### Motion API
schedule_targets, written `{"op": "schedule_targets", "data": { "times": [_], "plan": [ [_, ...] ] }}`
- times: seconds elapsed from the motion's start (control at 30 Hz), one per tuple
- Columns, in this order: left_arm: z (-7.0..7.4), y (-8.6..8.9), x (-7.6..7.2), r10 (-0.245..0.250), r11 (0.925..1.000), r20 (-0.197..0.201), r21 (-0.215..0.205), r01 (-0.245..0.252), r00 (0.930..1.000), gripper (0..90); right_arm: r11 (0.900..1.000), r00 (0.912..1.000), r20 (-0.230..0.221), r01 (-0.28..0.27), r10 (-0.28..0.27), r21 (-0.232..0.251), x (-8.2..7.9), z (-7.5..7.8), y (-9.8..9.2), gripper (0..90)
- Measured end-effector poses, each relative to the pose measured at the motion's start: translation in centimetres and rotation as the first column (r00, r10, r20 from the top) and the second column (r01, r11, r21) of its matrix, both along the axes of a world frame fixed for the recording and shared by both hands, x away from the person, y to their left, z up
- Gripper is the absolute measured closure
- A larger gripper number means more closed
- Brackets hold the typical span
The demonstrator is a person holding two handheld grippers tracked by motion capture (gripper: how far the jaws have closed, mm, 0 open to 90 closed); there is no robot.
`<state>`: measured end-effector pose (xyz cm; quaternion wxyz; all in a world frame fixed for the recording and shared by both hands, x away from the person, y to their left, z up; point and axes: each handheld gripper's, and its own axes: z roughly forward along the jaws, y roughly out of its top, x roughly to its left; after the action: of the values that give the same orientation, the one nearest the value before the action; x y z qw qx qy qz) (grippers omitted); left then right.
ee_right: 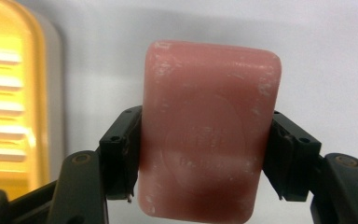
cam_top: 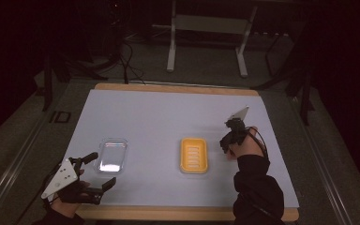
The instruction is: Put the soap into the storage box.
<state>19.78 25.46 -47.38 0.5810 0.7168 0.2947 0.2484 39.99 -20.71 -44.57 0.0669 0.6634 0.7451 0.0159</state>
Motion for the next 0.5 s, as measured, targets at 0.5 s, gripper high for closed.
{"op": "schedule_targets", "data": {
  "times": [0.5],
  "plan": [
    [0.0,-0.1,0.0,-0.001,1.0000,0.001,-0.003,0.001,1.0000,0.4,0.999,0.9983,0.021,-0.054,0.054,0.000,-0.1,2.3,4.1,36.4]
  ]
}}
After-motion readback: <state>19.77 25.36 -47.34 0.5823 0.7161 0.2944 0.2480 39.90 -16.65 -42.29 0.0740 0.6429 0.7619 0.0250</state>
